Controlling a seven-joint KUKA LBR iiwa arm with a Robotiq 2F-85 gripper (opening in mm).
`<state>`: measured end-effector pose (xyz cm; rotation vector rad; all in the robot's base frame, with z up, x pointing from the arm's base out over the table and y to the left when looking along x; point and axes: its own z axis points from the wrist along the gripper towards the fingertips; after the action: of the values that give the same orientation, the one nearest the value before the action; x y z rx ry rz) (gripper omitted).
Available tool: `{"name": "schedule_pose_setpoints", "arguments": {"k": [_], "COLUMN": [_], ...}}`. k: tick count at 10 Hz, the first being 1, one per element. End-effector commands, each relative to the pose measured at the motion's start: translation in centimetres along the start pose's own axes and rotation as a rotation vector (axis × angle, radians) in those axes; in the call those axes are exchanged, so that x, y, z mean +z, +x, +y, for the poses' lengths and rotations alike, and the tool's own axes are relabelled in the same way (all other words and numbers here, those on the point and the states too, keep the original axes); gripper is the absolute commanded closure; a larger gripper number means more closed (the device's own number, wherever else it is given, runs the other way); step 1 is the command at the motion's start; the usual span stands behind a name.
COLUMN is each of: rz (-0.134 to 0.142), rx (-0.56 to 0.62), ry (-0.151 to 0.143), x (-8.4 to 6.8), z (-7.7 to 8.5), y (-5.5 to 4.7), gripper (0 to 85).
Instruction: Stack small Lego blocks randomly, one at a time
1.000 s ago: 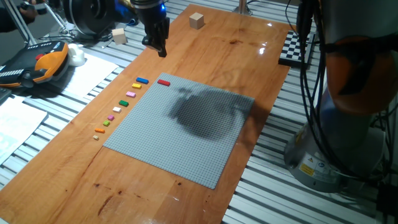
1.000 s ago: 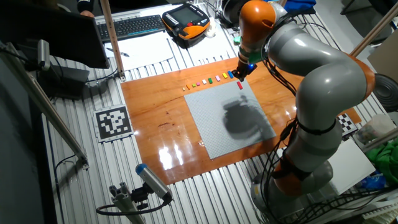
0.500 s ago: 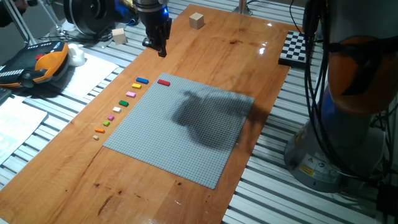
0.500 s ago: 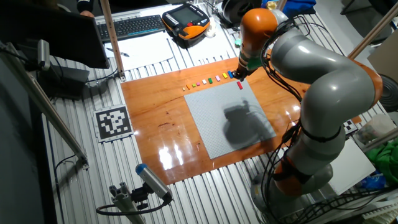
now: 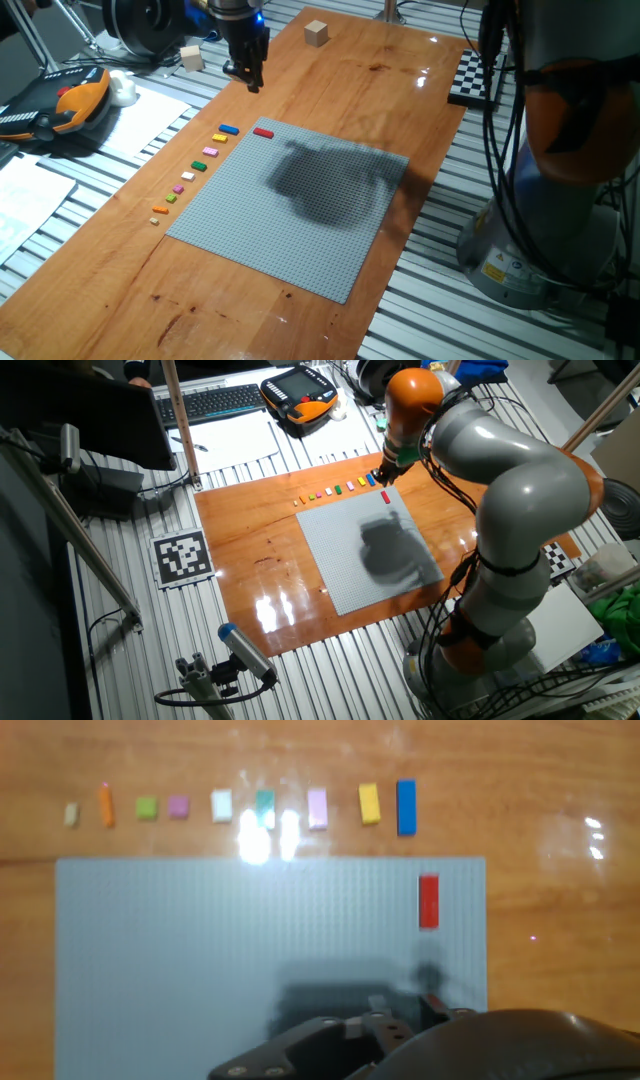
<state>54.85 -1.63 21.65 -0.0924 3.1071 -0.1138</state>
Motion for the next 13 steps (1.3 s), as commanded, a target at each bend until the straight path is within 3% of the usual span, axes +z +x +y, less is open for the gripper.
{"name": "schedule_pose_setpoints", "arguments": {"k": [1,3,5,6,7,8,11,13], "rz": [-0.001,-0.011,-0.065,-0.066,-0.033,-0.005,0.007,0.016], "rx": [-0.003,-0.019,-0.041,-0.07,-0.107,-0.12,-0.098,-0.087], "ry": [-0.019,-0.03,-0.015,-0.013,-0.02,0.01,0.038,0.02], "x": [0.8,3.0,5.5,5.8,5.8,5.8,5.8,5.8], "z": [-0.9,-1.9,-1.5,-1.3,-1.3,-1.3,-1.3,-1.3], "y": [-4.1,-7.2,-8.5,-8.5,-8.5,-8.5,-8.5,-8.5], "gripper": [51.0,51.0,51.0,68.0,85.0,85.0,85.0,85.0]}}
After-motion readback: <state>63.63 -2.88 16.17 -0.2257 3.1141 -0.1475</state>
